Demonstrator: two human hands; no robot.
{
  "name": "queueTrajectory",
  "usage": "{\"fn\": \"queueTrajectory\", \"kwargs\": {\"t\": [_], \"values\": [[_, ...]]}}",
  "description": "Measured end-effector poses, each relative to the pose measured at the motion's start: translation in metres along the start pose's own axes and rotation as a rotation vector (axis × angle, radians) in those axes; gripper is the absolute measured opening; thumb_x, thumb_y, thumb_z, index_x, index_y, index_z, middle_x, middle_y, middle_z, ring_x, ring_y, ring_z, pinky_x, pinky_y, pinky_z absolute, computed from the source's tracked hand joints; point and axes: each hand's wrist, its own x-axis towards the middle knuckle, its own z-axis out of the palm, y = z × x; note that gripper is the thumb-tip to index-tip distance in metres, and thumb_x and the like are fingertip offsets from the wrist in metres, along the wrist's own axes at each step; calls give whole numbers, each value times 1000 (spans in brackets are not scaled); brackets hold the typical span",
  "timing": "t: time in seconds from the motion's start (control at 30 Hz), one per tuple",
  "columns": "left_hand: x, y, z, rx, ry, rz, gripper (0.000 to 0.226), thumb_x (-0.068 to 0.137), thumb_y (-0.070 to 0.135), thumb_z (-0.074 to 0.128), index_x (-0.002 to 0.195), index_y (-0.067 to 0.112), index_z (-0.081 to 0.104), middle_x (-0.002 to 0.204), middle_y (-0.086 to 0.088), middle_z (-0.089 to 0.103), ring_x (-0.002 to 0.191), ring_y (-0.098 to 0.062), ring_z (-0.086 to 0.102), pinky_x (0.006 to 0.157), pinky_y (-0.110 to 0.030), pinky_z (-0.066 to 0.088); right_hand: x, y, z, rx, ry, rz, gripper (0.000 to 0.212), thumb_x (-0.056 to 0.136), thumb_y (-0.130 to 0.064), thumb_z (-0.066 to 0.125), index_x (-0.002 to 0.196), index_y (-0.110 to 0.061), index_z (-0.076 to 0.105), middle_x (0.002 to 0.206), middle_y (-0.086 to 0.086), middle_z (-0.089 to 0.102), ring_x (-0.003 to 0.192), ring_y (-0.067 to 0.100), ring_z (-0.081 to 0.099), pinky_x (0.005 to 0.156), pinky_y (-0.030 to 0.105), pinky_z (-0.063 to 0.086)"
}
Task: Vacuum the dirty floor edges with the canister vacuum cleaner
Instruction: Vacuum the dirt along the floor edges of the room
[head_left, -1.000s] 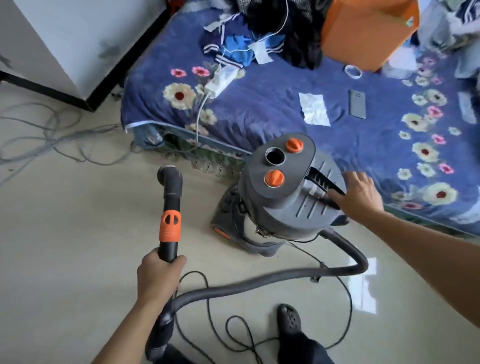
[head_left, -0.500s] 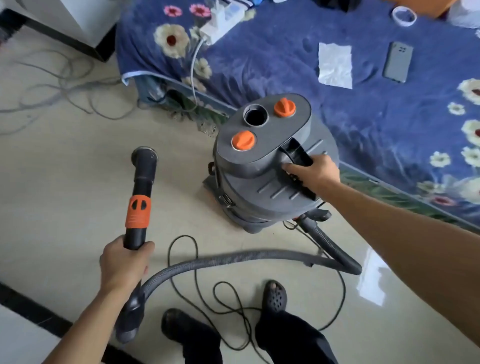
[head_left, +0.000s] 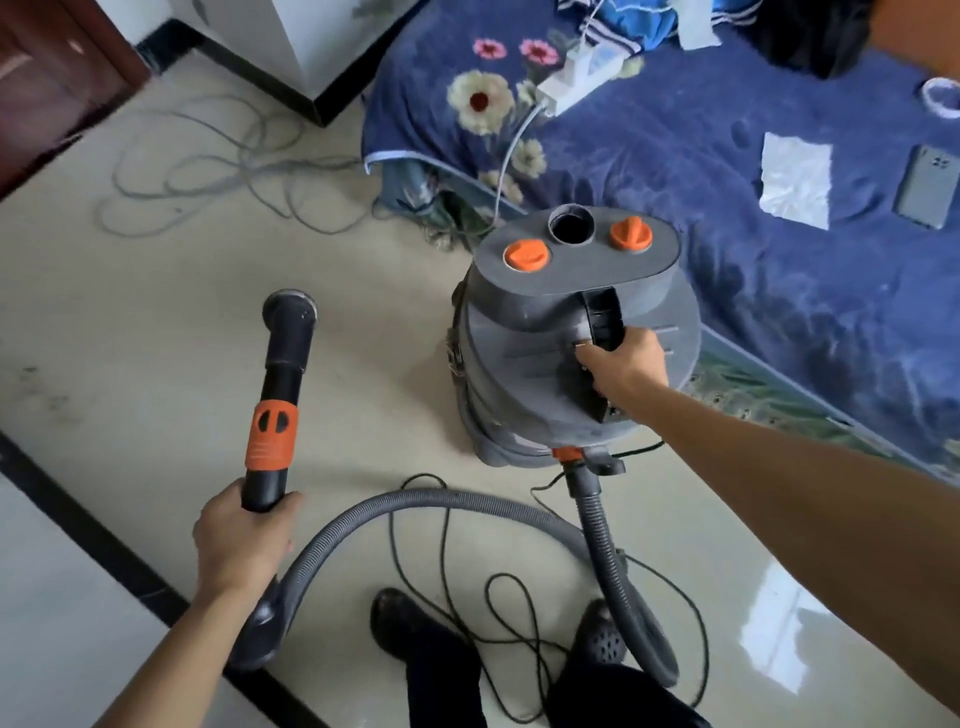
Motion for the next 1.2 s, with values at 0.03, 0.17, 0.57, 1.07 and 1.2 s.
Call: {"fn": "queueTrajectory", "kwargs": {"t": [0.03, 0.17, 0.57, 1.07, 1.2], "values": [[11, 0, -2, -8, 2, 2, 15, 76, 9, 67, 67, 4, 57, 55, -19, 59, 49, -31, 60, 65, -42, 53, 1, -5, 6, -29, 4, -12, 33, 62, -43, 65, 78, -15, 61, 75, 9, 68, 68, 30, 68, 68, 44, 60], [53, -8, -18, -25, 9, -14, 14, 76, 8, 65, 66, 2, 57, 55, -19, 60, 53, -35, 62, 63, -39, 51, 2, -43, 35, -113, -33, -69, 24, 70, -37, 68, 74, -16, 57, 74, 8, 66, 70, 29, 67, 68, 41, 59], [152, -57, -84, -310, 40, -233, 14, 81, 1, 67, 73, -1, 56, 57, -16, 52, 46, -24, 47, 55, -29, 46, 29, -179, 126, -281, -81, -208, 23, 77, -28, 70, 80, -10, 58, 74, 10, 61, 72, 29, 60, 63, 35, 49], [215, -55, -106, -414, 155, -346, 16, 83, 5, 67, 73, 6, 55, 60, -15, 55, 47, -25, 49, 50, -25, 47, 106, -289, 172, -531, -94, -345, 40, 81, -39, 67, 109, -13, 55, 94, 10, 58, 88, 31, 58, 69, 33, 42], [229, -42, -107, -414, 191, -362, 17, 83, 3, 67, 73, 7, 54, 60, -15, 53, 47, -24, 47, 38, -20, 46, 120, -318, 183, -568, -112, -371, 44, 85, -38, 65, 119, -13, 52, 97, 10, 54, 87, 31, 54, 71, 34, 41]]}}
